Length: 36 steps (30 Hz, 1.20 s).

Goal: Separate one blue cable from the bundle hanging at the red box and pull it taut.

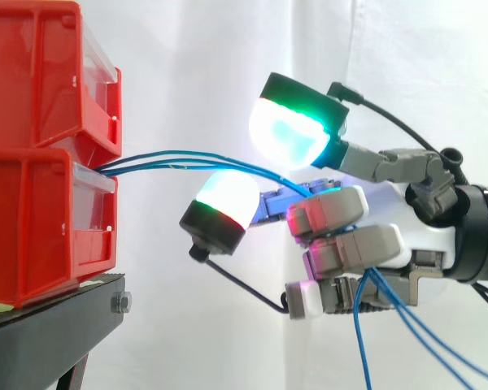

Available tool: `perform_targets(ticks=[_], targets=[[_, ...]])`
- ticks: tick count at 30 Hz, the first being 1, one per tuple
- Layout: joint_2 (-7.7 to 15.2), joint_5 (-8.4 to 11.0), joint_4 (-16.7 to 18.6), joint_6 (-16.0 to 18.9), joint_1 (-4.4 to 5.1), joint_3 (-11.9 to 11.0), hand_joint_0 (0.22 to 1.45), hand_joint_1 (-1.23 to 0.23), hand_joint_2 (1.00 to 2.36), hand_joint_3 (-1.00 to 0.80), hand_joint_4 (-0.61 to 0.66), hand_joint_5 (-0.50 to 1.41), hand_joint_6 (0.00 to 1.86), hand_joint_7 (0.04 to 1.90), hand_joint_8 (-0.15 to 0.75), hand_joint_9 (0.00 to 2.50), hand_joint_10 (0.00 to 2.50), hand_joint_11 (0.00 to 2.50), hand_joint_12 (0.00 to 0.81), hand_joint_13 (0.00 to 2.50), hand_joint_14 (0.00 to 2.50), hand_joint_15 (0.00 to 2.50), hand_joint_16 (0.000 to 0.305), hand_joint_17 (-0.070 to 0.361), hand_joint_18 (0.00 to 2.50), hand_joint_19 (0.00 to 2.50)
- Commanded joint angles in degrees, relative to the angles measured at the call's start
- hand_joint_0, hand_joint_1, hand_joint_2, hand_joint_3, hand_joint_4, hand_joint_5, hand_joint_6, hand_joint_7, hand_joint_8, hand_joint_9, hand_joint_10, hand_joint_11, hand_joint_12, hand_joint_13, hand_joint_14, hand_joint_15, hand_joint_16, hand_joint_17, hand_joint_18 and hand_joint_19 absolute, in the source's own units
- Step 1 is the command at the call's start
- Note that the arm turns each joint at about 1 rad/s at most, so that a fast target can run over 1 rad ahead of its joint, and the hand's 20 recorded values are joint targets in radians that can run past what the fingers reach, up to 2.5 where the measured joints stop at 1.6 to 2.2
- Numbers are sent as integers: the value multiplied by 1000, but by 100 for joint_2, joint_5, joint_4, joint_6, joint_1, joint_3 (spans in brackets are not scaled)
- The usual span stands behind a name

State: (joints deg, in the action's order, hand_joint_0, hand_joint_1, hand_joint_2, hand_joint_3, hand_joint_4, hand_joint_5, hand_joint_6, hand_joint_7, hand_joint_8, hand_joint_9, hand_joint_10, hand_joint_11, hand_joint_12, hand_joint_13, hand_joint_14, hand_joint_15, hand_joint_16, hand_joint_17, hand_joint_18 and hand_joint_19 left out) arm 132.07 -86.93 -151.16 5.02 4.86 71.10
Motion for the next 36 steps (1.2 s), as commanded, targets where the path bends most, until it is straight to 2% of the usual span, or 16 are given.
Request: perform_targets(ticks=[1,6,15,20,24,29,33,36], targets=[[-94,-17,-98,-36,-20,0,673,-540,1013,-361,209,-89,503,1267,335,1356,22,1094,341,1464,26,1138,37,84,1019,566],[-112,-26,-221,-71,-38,0,689,-558,1017,-311,202,-87,503,1273,344,1362,22,1078,343,1463,27,1141,37,84,1021,557],[-208,0,-221,-133,-56,0,718,-646,1024,-147,206,-87,502,1280,340,1345,22,1076,342,1464,26,1138,37,84,1012,559],[-208,0,-203,-230,-56,0,707,-664,1022,-207,217,-89,503,1272,345,1337,22,1069,345,1460,26,1143,38,84,1017,557],[-199,0,-203,-291,-56,0,688,-552,1017,-318,212,-89,502,1270,334,1348,22,1089,348,1443,27,1121,38,86,1012,576],[-199,-9,-194,-300,-56,0,663,-499,1011,-382,206,-90,503,1269,334,1347,22,1086,358,1421,27,1068,39,88,1001,588],[-199,0,-194,-300,-47,0,668,-503,1012,-371,203,-90,503,1275,337,1346,22,1074,356,1422,27,1062,39,89,1001,581],[-208,0,-194,-300,-47,0,699,-567,1019,-267,211,-90,503,1264,336,1343,22,1066,350,1432,27,1074,39,88,1003,582]])
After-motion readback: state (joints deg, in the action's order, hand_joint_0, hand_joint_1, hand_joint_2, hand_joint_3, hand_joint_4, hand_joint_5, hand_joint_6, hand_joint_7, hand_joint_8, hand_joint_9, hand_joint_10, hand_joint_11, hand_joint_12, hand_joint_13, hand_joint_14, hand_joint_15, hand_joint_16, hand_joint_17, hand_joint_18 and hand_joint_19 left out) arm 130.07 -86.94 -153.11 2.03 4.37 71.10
